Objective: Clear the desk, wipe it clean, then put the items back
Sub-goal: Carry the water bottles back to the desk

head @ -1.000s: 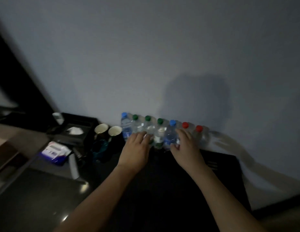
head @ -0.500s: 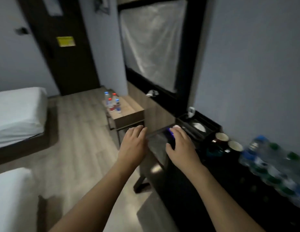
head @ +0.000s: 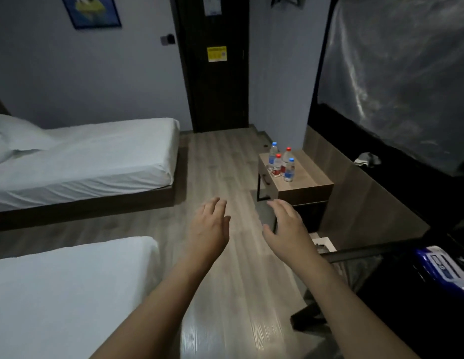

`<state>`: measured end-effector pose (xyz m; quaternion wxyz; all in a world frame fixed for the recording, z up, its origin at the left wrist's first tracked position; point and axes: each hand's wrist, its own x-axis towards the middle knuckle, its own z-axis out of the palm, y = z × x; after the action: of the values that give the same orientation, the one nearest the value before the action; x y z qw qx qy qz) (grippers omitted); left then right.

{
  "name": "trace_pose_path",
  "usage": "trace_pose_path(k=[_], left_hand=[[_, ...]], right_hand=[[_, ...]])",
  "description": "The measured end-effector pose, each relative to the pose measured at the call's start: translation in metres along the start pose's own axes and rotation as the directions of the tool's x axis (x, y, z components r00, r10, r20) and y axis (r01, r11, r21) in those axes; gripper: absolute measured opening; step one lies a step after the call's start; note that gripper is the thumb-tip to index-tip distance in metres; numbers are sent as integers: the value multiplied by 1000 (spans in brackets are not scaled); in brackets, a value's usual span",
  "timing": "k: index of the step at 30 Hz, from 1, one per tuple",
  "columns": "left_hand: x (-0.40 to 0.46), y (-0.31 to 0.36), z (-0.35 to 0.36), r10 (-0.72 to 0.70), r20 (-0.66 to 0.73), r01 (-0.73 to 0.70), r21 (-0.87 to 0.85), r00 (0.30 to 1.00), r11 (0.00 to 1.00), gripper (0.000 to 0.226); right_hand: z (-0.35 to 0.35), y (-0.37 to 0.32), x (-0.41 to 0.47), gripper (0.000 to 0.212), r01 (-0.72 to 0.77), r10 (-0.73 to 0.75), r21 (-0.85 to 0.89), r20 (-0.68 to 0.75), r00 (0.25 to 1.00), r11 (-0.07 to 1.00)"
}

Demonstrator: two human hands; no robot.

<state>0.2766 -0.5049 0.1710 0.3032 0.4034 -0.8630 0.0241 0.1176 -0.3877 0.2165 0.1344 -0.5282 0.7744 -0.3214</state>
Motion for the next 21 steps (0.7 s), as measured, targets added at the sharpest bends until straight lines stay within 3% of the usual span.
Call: trace_pose_path(k=[15,21], left_hand=[[218,-143,87,-102,-41,104,47,994,993,35],[287,-208,142,-147,-7,147,11,989,989,39]], right_hand=[[54,-24,290,58,101,-103,43,34,994,994],[109,-29,393,60,66,-67,13,84,994,998]])
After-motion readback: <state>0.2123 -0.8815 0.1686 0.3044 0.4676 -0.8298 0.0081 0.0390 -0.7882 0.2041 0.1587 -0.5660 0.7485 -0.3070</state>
